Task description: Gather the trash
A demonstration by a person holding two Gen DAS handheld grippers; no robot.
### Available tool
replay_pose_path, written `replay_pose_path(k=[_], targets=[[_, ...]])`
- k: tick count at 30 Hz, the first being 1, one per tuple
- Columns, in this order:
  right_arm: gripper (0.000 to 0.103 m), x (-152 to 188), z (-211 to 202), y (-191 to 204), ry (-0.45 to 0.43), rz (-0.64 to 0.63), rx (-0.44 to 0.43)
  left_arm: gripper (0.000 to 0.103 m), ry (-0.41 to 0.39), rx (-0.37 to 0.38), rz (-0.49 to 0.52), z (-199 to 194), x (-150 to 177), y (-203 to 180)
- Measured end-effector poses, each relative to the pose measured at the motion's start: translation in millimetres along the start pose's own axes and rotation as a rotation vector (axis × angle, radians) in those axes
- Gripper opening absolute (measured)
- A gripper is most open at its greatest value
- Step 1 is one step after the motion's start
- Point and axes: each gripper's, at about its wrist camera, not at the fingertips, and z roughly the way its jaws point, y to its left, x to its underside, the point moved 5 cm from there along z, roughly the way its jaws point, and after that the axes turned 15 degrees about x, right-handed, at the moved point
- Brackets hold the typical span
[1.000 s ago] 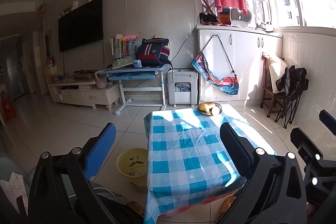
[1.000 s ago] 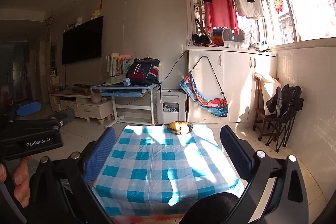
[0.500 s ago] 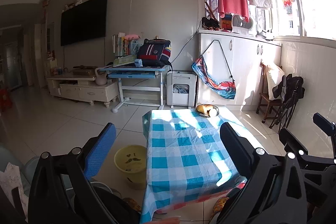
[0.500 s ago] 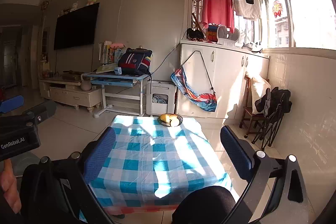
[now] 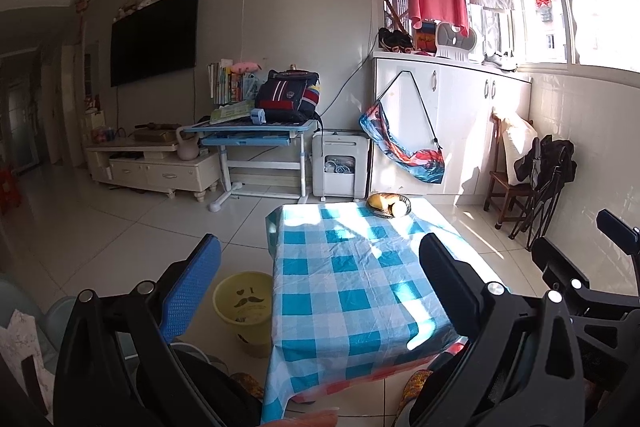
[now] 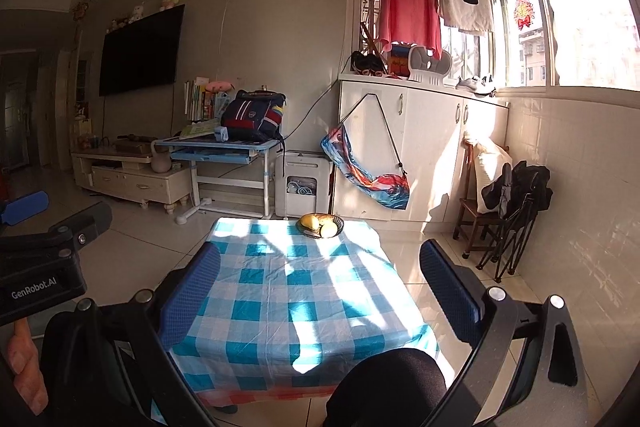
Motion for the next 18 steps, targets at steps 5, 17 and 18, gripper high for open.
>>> replay_pose_path(k=[5, 17, 18], targets=[[0.095, 0.6, -1.1, -0.3, 0.001, 0.000, 0.000, 0.096, 0.003, 0.001, 0.009, 1.0, 1.7, -3.2], [0.095, 3.7, 0.3, 1.5, 0.005, -0.007, -0.006, 0.096, 0.005, 0.003, 0.007, 1.5, 2.3, -2.8], [0.095, 4.0, 0.3, 1.8, 0.005, -0.008, -0.007, 0.096, 0.006, 0.006, 0.006, 1.4, 2.2, -2.7]])
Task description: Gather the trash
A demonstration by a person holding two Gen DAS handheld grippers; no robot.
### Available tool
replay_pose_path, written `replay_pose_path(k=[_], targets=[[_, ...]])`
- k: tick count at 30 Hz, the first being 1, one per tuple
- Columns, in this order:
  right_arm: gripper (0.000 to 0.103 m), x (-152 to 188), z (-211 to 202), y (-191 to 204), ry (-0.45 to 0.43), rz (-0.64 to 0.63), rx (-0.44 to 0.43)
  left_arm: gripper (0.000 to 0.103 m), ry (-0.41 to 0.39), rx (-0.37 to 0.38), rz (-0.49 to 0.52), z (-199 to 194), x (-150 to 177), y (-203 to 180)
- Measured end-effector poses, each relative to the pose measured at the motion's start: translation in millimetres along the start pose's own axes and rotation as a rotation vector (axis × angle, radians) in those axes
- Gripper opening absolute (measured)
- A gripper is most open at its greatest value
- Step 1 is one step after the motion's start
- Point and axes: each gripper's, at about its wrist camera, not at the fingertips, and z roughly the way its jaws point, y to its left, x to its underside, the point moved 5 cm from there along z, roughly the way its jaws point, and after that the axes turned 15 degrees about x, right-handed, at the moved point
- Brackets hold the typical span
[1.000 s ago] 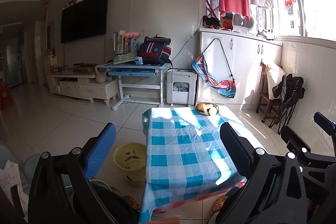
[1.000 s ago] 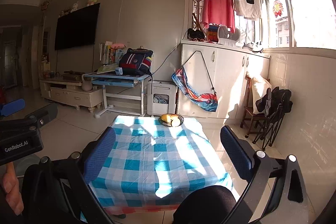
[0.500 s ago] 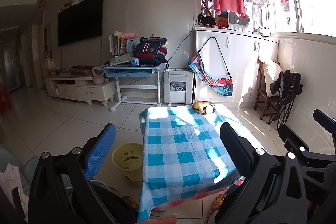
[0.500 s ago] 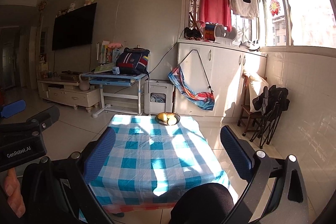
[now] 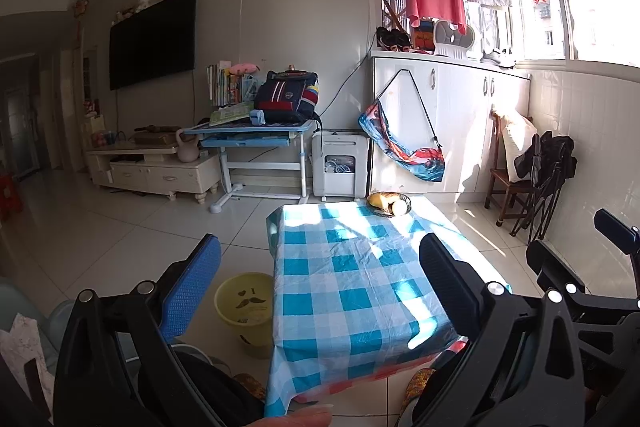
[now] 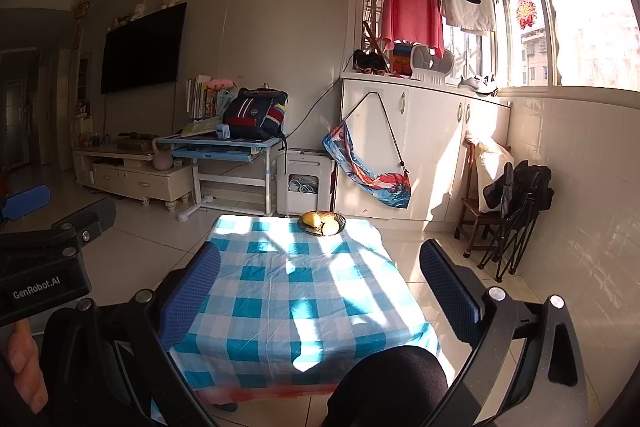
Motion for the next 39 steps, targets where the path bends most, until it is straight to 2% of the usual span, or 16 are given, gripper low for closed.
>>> replay_pose_path(k=[17, 23, 31, 39], targets=[[0.095, -1, 0, 3, 0.005, -0.005, -0.008, 0.096, 0.004, 0.035, 0.001, -1, 2, 2], [0.095, 1, 0, 5, 0.008, -0.004, -0.011, 0.096, 0.010, 0.094, -0.029, 0, 5, 6], [0.095, 4, 0, 8, 0.015, -0.004, -0.018, 0.096, -0.004, 0.029, 0.009, -3, 4, 10], [0.095, 5, 0, 9, 0.018, -0.006, -0.018, 0.096, 0.045, 0.045, -0.008, 6, 10, 10]])
